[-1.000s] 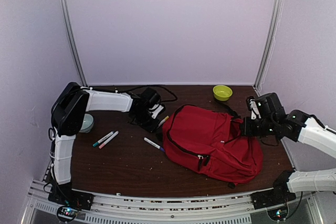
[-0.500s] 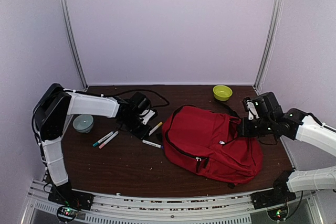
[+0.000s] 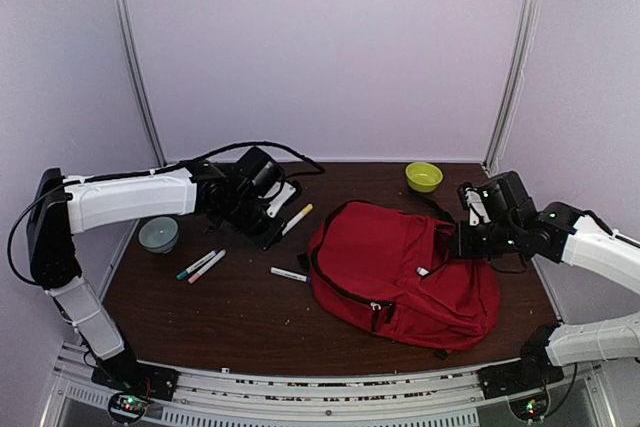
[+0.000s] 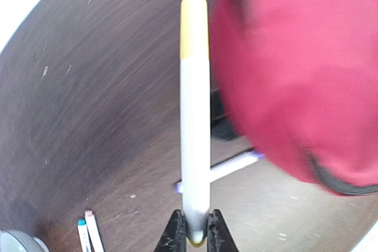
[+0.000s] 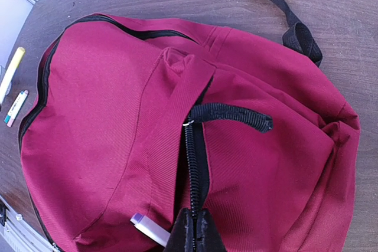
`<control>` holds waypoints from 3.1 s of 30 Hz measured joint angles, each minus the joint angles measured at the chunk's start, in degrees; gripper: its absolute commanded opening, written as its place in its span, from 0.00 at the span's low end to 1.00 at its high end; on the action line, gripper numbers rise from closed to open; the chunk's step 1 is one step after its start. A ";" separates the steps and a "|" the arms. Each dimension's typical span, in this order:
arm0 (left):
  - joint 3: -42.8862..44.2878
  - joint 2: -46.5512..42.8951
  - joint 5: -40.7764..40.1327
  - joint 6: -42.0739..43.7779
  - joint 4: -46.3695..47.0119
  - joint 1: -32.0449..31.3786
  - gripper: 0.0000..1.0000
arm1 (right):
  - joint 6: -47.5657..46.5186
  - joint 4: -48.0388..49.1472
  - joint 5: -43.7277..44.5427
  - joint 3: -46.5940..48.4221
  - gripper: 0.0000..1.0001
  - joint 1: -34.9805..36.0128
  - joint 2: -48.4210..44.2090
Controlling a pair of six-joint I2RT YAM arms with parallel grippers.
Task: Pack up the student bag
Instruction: Place the pen in the lower front pocket of the bag.
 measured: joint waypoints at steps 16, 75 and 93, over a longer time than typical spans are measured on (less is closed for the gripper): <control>22.51 13.46 6.93 2.10 -5.97 -14.10 0.02 | 0.02 -0.22 0.07 0.28 0.00 1.66 -0.11; 57.81 44.37 32.50 -21.55 -3.89 -17.94 0.15 | 1.57 1.40 -3.74 -1.05 0.00 6.19 -4.48; 41.97 36.68 33.94 -19.56 5.97 -18.14 0.65 | 1.36 1.33 -4.31 -1.05 0.00 6.23 -4.48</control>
